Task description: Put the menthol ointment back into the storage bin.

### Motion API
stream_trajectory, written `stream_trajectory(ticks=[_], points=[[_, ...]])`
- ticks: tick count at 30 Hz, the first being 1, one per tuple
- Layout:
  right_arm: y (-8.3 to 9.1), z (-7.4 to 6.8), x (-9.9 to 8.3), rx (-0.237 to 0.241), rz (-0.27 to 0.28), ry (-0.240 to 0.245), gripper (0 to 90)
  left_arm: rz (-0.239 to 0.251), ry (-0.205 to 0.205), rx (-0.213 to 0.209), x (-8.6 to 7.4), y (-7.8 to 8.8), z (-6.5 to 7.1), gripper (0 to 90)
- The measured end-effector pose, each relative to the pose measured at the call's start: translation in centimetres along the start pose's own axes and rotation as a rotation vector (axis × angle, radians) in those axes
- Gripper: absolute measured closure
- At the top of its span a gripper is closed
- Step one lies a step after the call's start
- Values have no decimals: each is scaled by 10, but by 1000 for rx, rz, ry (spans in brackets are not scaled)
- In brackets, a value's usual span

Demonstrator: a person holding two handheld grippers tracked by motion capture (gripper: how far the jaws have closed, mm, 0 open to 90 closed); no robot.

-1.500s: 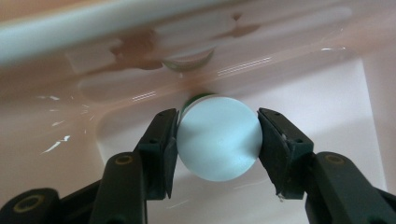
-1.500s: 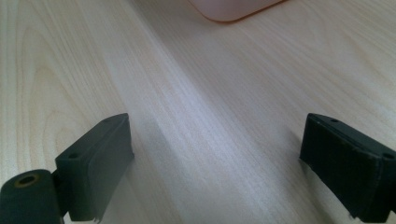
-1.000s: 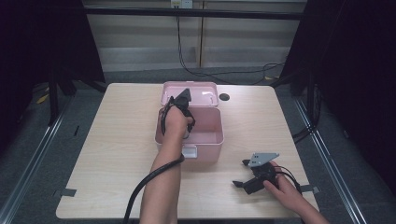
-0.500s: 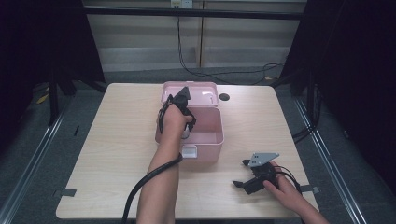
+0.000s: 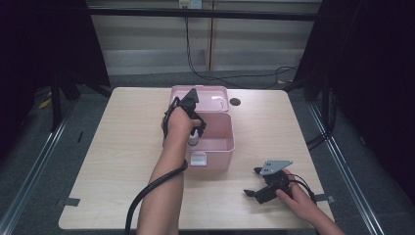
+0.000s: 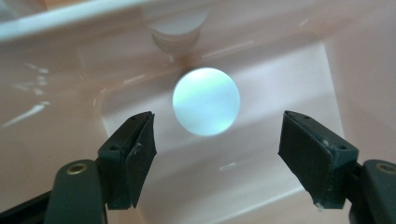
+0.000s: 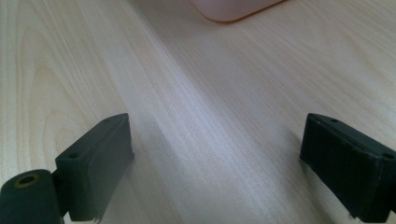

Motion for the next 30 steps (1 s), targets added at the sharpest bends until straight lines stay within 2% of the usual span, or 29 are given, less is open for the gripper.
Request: stream_trajectory(ticks=[6,7,10,12,15,18,23,30], points=[[0,0,0,-1,0,1,86,-10,-30,-2,-1,11,2,262],[0,0,0,-1,0,1,85,-4,-21,-3,-1,12,3,262],[0,0,0,-1,0,1,85,-9,-31,-8,-2,16,5,262],[0,0,0,-1,0,1,85,-20,-54,-12,-3,18,6,262],[0,0,0,0,0,2,85,-24,-60,-18,-4,21,8,262],[0,0,0,-1,0,1,86,-39,-82,-22,-6,25,9,262],[0,0,0,-1,0,0,85,-33,-90,-33,-8,32,10,262],[0,0,0,-1,0,0,85,-24,-130,-32,-12,45,13,262]])
Point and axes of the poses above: each handheld gripper's, and its own axes: y roughly backward along the jaws, x roughly out of its top, z roughly to its right, the point moved 1 cm from there along -y, roughly forward along the jaws, and after that the axes turned 6 degrees about -y, right-handed, at the moved point
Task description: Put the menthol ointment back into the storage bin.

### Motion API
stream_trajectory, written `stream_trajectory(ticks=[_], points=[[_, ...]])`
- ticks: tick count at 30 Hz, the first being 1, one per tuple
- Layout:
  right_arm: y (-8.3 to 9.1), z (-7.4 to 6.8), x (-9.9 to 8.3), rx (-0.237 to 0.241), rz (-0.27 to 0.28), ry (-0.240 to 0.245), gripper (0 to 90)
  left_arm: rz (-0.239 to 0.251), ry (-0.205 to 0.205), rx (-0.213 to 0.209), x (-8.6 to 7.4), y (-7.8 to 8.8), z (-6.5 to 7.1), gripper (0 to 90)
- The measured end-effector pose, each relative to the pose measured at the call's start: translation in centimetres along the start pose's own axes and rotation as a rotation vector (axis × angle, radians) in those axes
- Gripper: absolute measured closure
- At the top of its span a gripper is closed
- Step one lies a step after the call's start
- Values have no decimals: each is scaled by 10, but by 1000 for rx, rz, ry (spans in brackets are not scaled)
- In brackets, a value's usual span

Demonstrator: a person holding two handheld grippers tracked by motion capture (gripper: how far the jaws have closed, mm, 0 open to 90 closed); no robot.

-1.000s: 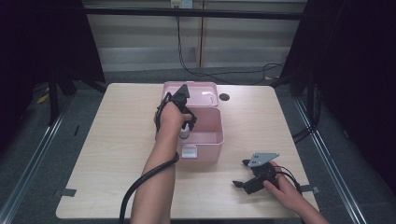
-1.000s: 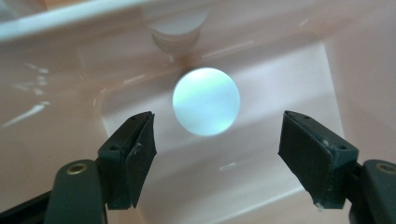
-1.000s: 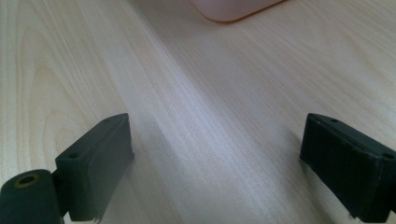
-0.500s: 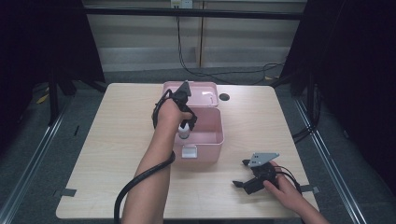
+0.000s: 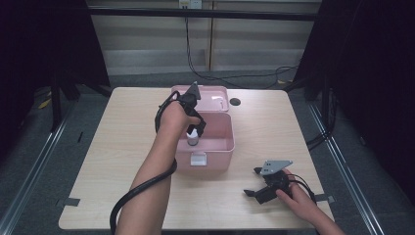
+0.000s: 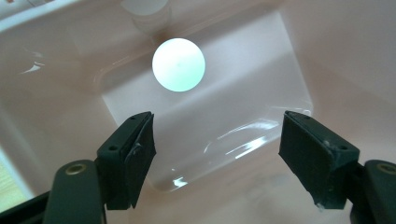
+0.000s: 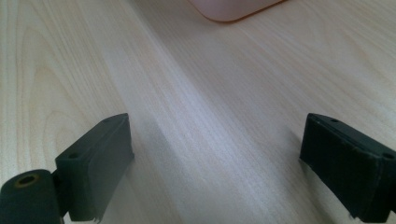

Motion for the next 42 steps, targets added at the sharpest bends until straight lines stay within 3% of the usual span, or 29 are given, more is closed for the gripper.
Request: stream_trajectory(ticks=[7,18,35,42], points=[[0,0,0,0,0,-1,85,-8,-62,-12,-6,11,5,252],[0,0,0,-1,0,-2,85,-9,-109,-8,-17,27,4,238],[0,0,0,0,0,-2,85,10,-125,-7,-35,56,-3,236],[0,0,0,-1,0,-1,85,10,-114,-16,-47,63,-10,236]])
Point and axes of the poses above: each handheld gripper's, and its own axes: y roughly backward along the jaws, x roughly out of its top, z roughly to its right, the point moved 1 cm from there along -y, roughly forward along the jaws, and after that the axes turned 6 degrees about -y, right-handed, at the moved point
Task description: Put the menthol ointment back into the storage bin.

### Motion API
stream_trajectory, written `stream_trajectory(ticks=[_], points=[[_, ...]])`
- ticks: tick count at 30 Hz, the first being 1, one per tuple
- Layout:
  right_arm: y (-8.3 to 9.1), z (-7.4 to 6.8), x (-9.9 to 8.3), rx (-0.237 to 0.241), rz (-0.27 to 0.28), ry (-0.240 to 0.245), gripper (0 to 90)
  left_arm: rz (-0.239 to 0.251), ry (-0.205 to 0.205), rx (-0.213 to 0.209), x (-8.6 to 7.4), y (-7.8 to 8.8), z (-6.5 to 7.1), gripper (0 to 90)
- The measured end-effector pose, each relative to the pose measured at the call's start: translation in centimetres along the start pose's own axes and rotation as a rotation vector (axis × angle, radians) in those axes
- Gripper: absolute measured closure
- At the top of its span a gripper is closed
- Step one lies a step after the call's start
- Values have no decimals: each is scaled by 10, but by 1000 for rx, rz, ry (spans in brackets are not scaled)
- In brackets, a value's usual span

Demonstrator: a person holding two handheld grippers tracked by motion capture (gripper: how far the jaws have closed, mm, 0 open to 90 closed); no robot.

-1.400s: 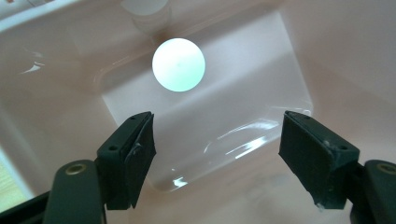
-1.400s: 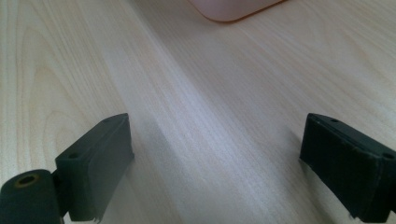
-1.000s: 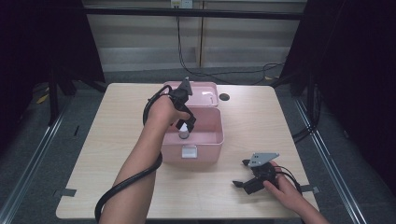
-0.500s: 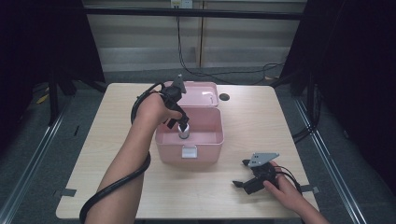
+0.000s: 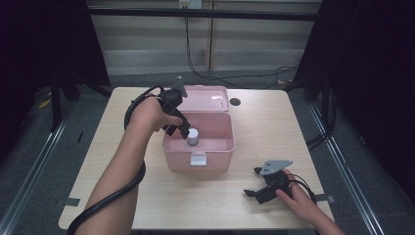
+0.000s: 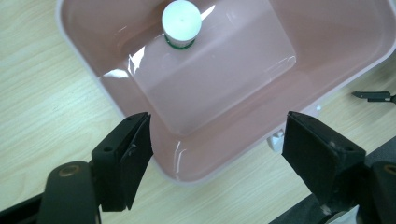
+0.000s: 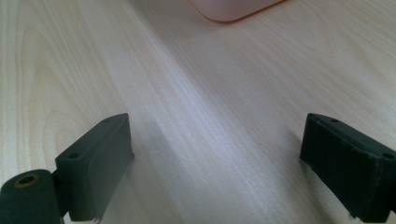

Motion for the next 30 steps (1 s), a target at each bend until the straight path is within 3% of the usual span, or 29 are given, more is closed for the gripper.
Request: stream_trajectory(ticks=[17,30], points=[[0,0,0,1,0,-1,85,23,52,6,-47,17,-25,236],[0,0,0,2,0,0,85,49,54,7,-75,9,-37,236]])
Point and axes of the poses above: each handheld gripper's, and its own axes: y roughly backward along the jaws, x roughly out of its top, z roughly to its right, the point moved 1 cm from there along -y, roughly forward along the jaws, and after that the axes turned 6 degrees about -y, right-handed, at the moved point
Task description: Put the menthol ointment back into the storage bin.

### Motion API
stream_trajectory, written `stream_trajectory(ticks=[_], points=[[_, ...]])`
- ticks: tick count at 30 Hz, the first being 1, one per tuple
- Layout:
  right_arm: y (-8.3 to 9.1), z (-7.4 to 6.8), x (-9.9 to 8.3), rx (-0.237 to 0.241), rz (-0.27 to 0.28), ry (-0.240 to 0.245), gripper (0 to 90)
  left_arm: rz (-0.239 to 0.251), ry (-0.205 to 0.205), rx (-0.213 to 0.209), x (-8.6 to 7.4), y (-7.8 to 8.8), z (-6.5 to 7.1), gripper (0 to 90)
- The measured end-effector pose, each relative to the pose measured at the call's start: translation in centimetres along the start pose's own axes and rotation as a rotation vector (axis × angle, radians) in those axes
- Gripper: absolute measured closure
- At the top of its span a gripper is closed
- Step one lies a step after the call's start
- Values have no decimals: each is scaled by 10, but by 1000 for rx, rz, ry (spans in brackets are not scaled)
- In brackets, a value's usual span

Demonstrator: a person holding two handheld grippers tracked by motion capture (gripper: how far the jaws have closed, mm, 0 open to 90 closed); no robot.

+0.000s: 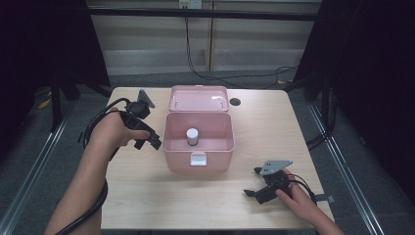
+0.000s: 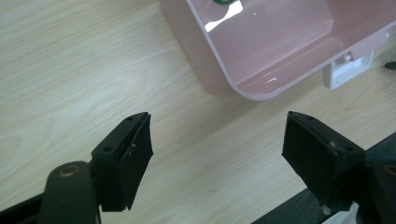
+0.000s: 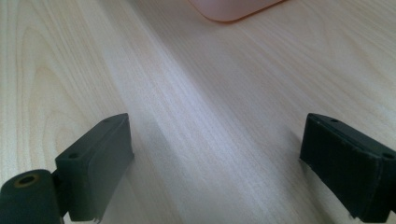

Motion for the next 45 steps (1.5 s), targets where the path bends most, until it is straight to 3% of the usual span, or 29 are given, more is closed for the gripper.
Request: stream_trajectory(ticks=[14,34,45], points=[[0,0,0,-1,2,-1,85,20,9,-16,-29,-19,-18,237],[0,0,0,0,0,-3,85,59,38,-59,-54,-66,-38,237],[0,0,0,-1,0,-4,85,53,54,-76,-66,-90,-43,239]])
Point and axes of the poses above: each handheld gripper's, and its own axes: y roughly backward along the jaws, x roughly out of its top, z roughly to its right, the point moved 1 cm from there along -y, roughly forward along the jaws, and after that the axes turned 6 degrees about -y, right-handed, at the moved point
